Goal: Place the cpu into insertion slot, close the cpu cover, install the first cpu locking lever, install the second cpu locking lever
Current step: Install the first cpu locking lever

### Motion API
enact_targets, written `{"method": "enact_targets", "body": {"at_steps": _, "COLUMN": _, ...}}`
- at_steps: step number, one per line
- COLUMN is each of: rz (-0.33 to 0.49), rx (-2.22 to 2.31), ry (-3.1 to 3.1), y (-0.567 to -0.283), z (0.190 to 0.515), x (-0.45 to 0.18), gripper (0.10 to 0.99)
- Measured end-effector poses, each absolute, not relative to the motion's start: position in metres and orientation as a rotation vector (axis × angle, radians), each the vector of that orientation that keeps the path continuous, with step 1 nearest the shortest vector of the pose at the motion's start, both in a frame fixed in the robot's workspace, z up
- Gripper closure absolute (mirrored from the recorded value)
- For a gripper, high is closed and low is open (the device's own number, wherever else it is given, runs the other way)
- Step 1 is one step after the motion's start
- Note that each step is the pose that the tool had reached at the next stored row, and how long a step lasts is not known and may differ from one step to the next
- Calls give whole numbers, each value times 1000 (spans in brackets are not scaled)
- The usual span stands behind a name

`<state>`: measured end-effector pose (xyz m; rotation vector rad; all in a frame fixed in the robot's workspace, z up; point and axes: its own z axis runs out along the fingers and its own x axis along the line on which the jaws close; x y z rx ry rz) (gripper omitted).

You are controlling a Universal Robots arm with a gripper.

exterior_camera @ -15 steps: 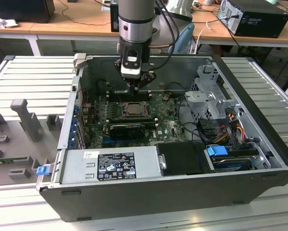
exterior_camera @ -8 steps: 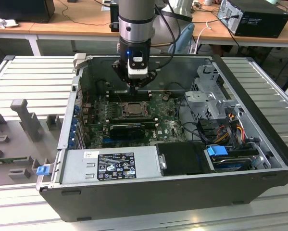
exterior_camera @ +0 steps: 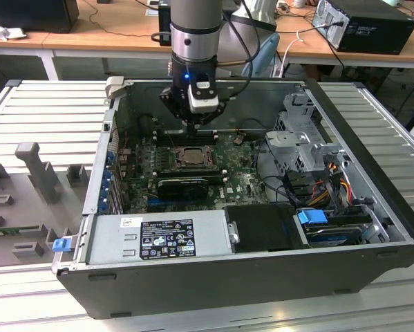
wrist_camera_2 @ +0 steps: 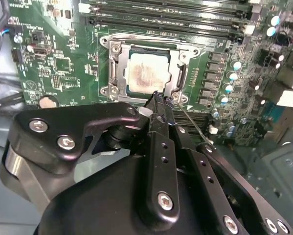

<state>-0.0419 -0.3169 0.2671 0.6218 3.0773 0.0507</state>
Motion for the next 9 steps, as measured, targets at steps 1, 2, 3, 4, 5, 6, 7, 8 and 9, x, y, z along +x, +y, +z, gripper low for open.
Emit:
{"method": "enact_targets", "body": {"at_steps": 1, "rz": 51, "rx": 607, "ry": 3080, "y": -317, "z": 267, "x": -42, "gripper": 980}}
{"method": "enact_targets", "body": {"at_steps": 2, "rz": 51, "rx": 586, "ry": 3085, "y": -317, "z": 267, "x": -42, "gripper": 980}}
{"method": "enact_targets", "body": {"at_steps": 3, "rz": 51, "rx": 573, "ry": 3087, "y": -317, "z": 267, "x": -42, "gripper": 980}}
{"method": "enact_targets", "body": {"at_steps": 4, "rz": 51, "rx": 558, "ry": 3090, "y": -317, "z": 267, "x": -42, "gripper": 980}}
{"method": "enact_targets", "body": {"at_steps": 5, "rz": 51, "rx": 544, "ry": 3093, "y": -317, "z": 267, "x": -42, "gripper": 980}}
{"method": "enact_targets", "body": {"at_steps": 6, "rz": 51, "rx": 527, "ry": 3096, "y": -317, "z": 267, "x": -42, "gripper": 980}}
{"method": "enact_targets", "body": {"at_steps": 7, "rz": 51, "rx": 513, "ry": 3098, "y": -317, "z": 267, "x": -42, "gripper": 980}}
{"method": "enact_targets", "body": {"at_steps": 8, "rz": 51, "rx": 501, "ry": 3101, "y": -317, "z": 267, "x": -42, "gripper": 980}}
{"method": "enact_targets", "body": {"at_steps": 9, "rz": 51, "rx": 472, "ry": 3105, "y": -317, "z": 267, "x": -42, "gripper": 980}}
